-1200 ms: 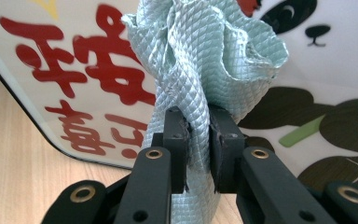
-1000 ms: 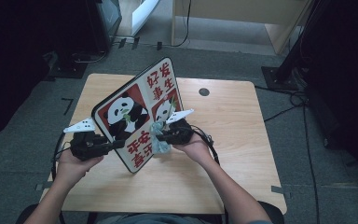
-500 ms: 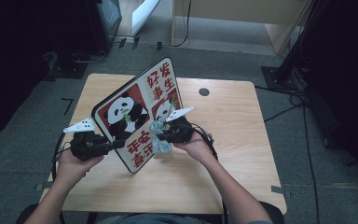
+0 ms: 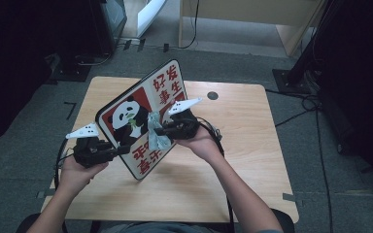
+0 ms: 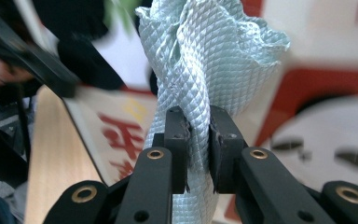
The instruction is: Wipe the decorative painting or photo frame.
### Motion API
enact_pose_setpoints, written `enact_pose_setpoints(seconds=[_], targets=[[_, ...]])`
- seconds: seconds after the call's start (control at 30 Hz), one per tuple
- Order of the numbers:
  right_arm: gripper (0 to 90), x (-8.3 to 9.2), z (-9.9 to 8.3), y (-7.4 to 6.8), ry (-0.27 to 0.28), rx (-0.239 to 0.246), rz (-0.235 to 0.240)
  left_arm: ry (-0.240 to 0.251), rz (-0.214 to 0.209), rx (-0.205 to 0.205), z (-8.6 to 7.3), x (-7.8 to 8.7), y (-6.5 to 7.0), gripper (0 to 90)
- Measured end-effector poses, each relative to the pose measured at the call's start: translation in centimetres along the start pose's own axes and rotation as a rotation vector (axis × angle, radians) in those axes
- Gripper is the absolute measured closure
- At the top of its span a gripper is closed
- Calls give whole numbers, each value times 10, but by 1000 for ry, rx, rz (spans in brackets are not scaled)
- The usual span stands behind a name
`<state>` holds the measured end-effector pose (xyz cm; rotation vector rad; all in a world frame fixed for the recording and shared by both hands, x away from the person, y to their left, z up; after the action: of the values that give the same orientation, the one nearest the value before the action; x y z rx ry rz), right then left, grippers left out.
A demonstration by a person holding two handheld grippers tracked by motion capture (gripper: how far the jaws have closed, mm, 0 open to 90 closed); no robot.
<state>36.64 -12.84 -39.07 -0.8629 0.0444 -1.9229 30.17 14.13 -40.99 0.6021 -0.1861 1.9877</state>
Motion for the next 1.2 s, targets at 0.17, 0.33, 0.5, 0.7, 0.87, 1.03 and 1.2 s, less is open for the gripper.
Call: enact_pose_setpoints(seconds=[0.17, 0.33, 0.5, 0.7, 0.87, 1.03, 1.2], targets=[[799, 12, 24, -20, 44, 61, 27, 2, 5, 1, 0, 0, 1, 712], [800, 22, 41, -36, 85, 97, 50, 5, 8, 2, 0, 0, 1, 713], [800, 29, 55, -51, 111, 132, 69, 7, 13, 7, 0, 0, 2, 714], [799, 28, 65, -56, 122, 137, 88, 9, 16, 11, -1, 0, 3, 716], [798, 20, 70, -57, 126, 144, 104, 8, 19, 10, -1, 0, 3, 717], [799, 8, 72, -55, 103, 159, 95, 2, 22, -5, 0, 0, 3, 717], [798, 0, 70, -51, 91, 149, 99, 2, 22, -4, 0, 0, 3, 718]])
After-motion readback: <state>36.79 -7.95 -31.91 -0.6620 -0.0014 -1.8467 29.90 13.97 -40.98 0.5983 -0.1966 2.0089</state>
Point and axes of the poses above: each handheld gripper's, and its own axes: x roughly backward along the jaws, z roughly out of its top, y roughly to its right, the point moved 2 cm from there along -x, roughly forward along the jaws, and after that the axes turned 13 degrees about -x, right-handed, at the moved point
